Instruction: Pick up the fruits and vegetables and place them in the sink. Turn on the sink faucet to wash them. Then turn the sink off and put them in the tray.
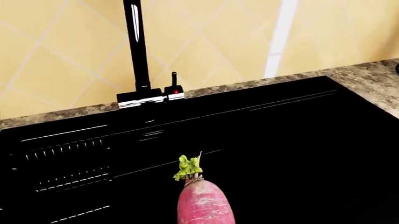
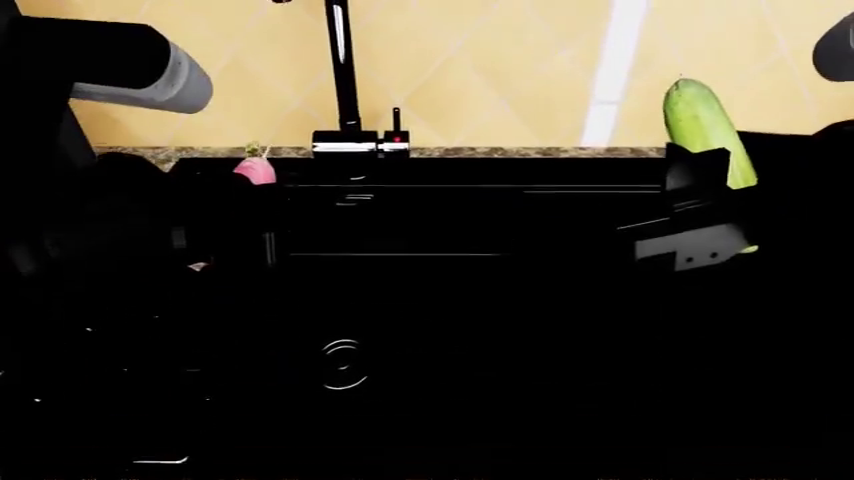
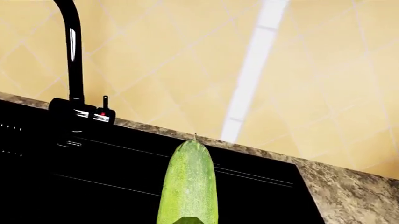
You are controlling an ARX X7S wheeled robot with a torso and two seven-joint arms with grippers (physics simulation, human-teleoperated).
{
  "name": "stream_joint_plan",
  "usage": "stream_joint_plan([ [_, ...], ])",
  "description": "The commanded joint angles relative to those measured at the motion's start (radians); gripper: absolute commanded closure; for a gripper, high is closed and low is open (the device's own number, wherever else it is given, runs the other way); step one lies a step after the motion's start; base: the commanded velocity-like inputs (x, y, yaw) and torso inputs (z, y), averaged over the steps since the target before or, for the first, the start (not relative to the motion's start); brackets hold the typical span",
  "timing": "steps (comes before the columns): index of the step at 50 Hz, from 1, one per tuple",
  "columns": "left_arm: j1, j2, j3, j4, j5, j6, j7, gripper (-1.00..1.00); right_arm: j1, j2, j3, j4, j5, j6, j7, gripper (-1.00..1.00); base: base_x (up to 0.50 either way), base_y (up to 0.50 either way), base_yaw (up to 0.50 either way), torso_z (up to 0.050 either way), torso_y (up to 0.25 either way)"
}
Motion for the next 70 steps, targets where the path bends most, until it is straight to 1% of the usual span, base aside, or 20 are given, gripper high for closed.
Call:
stream_joint_plan([
  [1, -0.053, 0.006, 0.037, -0.048, -0.005, -0.003, -0.011, 1.00, -0.016, -0.032, 0.062, 0.029, 0.025, 0.047, 0.006, 1.00, 0.50, -0.14, 0.00, 0.000, 0.000],
  [10, -0.055, 0.002, 0.045, -0.043, -0.012, 0.001, -0.013, 1.00, -0.035, -0.034, 0.079, 0.029, 0.024, 0.054, 0.020, 1.00, 0.43, -0.21, 0.00, 0.000, 0.002],
  [20, -0.063, 0.003, 0.066, -0.042, -0.028, 0.006, -0.022, 1.00, -0.036, -0.038, 0.099, 0.025, 0.034, 0.075, 0.040, 1.00, 0.01, 0.00, 0.00, 0.001, 0.001],
  [25, -0.076, 0.025, 0.104, -0.069, -0.026, -0.008, -0.028, 1.00, -0.028, -0.041, 0.111, 0.047, 0.054, 0.096, 0.035, 1.00, 0.00, 0.00, 0.00, 0.000, 0.000],
  [30, -0.078, 0.065, 0.142, -0.126, 0.005, -0.032, -0.005, 1.00, -0.018, -0.050, 0.126, 0.072, 0.080, 0.123, 0.027, 1.00, 0.00, 0.00, 0.00, 0.000, 0.000],
  [38, -0.066, 0.116, 0.180, -0.164, 0.059, -0.052, 0.022, 1.00, -0.009, -0.065, 0.153, 0.099, 0.103, 0.149, 0.028, 1.00, 0.00, 0.00, 0.00, 0.000, 0.001],
  [49, -0.018, 0.165, 0.201, -0.225, 0.180, -0.077, 0.107, 1.00, -0.020, -0.067, 0.181, 0.108, 0.110, 0.165, 0.032, 1.00, 0.00, 0.00, 0.00, 0.000, 0.000],
  [57, 0.028, 0.206, 0.215, -0.274, 0.332, -0.089, 0.216, 1.00, -0.035, -0.063, 0.198, 0.104, 0.109, 0.172, 0.033, 1.00, 0.00, 0.00, 0.00, 0.000, 0.000],
  [70, 0.063, 0.266, 0.297, -0.437, 0.548, -0.086, 0.356, 1.00, -0.058, -0.063, 0.216, 0.102, 0.104, 0.179, 0.039, 1.00, 0.00, 0.00, 0.00, 0.000, 0.001],
])
